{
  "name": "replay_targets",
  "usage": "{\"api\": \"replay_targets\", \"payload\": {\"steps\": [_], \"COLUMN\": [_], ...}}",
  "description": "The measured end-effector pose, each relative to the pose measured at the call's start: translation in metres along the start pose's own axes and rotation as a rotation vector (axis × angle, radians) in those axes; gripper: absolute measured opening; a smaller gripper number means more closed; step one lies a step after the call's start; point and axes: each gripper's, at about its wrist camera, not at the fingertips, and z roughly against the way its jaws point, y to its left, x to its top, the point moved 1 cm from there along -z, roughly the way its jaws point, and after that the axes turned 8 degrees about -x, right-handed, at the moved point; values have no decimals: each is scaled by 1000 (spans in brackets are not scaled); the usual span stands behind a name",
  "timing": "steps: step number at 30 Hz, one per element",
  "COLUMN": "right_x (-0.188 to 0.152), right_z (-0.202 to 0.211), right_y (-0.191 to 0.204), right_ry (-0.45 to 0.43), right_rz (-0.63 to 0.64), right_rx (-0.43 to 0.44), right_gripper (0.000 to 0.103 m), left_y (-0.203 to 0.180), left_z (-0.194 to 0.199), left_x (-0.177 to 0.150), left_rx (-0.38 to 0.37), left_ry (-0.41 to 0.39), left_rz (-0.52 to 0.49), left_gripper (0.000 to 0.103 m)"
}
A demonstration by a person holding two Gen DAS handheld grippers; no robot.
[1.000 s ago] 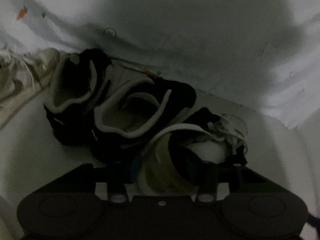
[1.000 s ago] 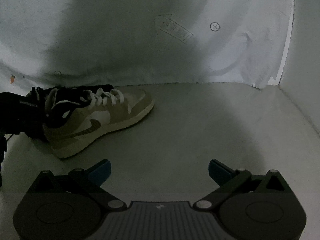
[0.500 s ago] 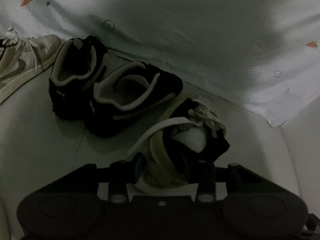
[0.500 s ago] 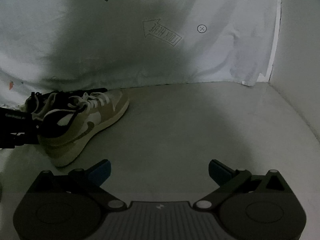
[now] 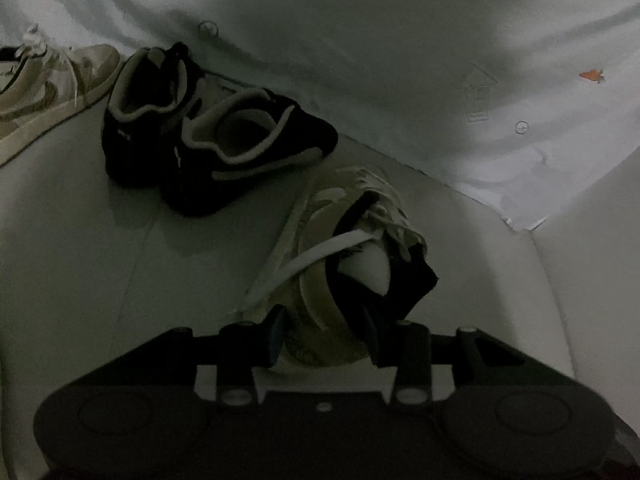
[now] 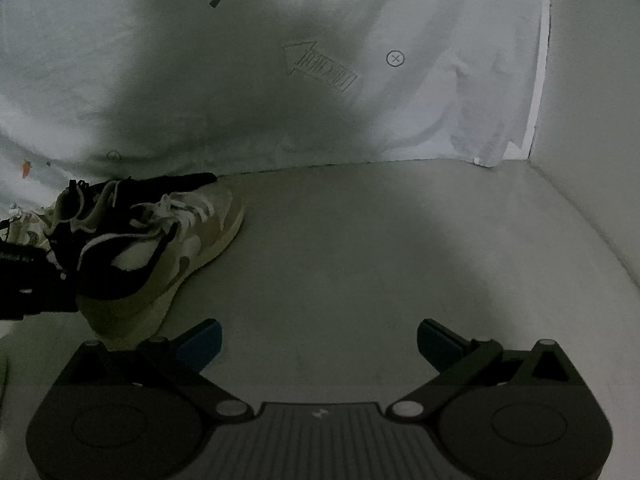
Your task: Organize scattered shoes
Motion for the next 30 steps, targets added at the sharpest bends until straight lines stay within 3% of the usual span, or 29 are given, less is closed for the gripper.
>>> {"api": "replay_targets", "payload": {"steps": [4,12,17,23,30], "right_x": [-2,-7,-9,-12,-26], "right_z": [1,2,8,16,38], "right_y": [0,-2,-5,-12,-17], "right_ry": [1,14,7,-1,-24], "right_rz": [6,6,11,2,15], "right_rx": [2,1,-14,-26,-8], "right_gripper": [103,103,103,103,103], "left_y": [7,13,11,18,32], "left_z": [-1,-24,-27,-7,53], "left_x": [9,16,7,-7,-65], "left_rx": [46,74,96,108,143], "left_ry": [-11,0,-46,-56,-96], "left_rz": [13,-22,-62,5,81], "left_gripper": [37,40,37,35,34]}}
